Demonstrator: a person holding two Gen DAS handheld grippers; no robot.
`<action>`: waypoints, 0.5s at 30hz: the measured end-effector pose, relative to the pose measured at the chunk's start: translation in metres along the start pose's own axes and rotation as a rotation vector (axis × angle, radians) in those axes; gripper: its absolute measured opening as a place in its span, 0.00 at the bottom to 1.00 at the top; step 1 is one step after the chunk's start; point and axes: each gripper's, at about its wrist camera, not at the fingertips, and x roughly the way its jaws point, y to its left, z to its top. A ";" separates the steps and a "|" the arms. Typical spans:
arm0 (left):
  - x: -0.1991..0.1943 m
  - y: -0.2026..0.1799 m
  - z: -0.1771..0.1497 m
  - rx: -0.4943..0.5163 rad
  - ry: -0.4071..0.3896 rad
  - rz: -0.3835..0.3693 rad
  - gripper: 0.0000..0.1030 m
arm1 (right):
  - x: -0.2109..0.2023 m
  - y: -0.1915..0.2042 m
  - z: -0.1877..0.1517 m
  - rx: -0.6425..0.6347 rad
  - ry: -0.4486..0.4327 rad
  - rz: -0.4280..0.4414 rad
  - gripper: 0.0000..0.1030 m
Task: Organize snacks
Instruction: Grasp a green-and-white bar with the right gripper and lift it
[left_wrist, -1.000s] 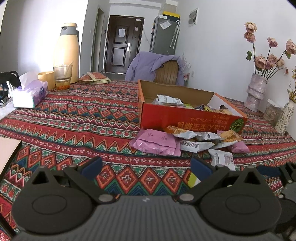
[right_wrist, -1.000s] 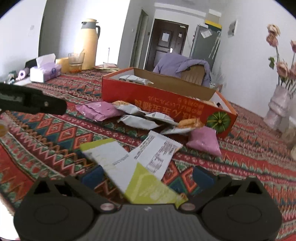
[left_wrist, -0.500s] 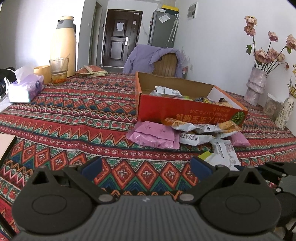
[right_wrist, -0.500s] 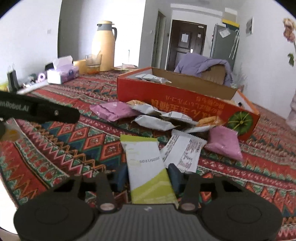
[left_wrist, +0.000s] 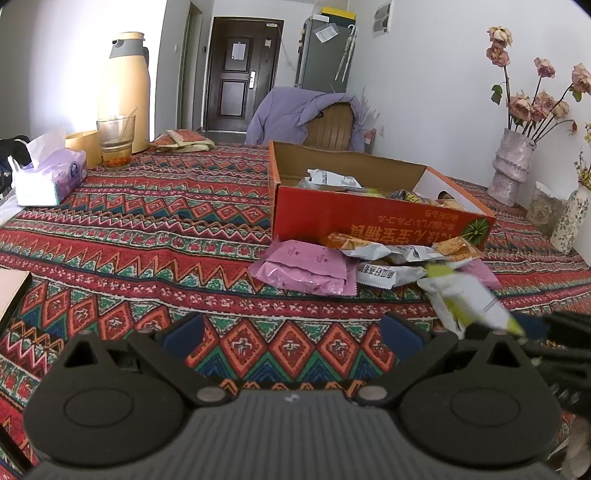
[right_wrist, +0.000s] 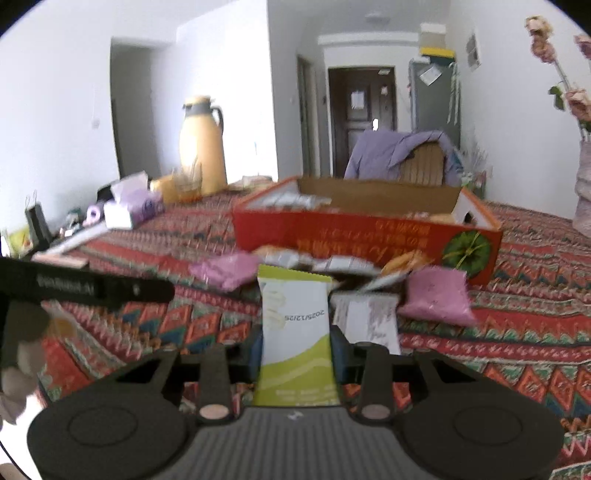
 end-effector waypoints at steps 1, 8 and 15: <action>0.001 0.000 0.000 0.000 0.002 0.002 1.00 | -0.003 -0.002 0.002 0.008 -0.016 0.000 0.34; 0.012 0.000 0.009 0.010 0.018 -0.005 1.00 | -0.006 -0.022 0.017 0.049 -0.082 -0.056 0.34; 0.031 -0.001 0.027 0.028 0.035 -0.012 1.00 | 0.009 -0.052 0.032 0.111 -0.133 -0.113 0.34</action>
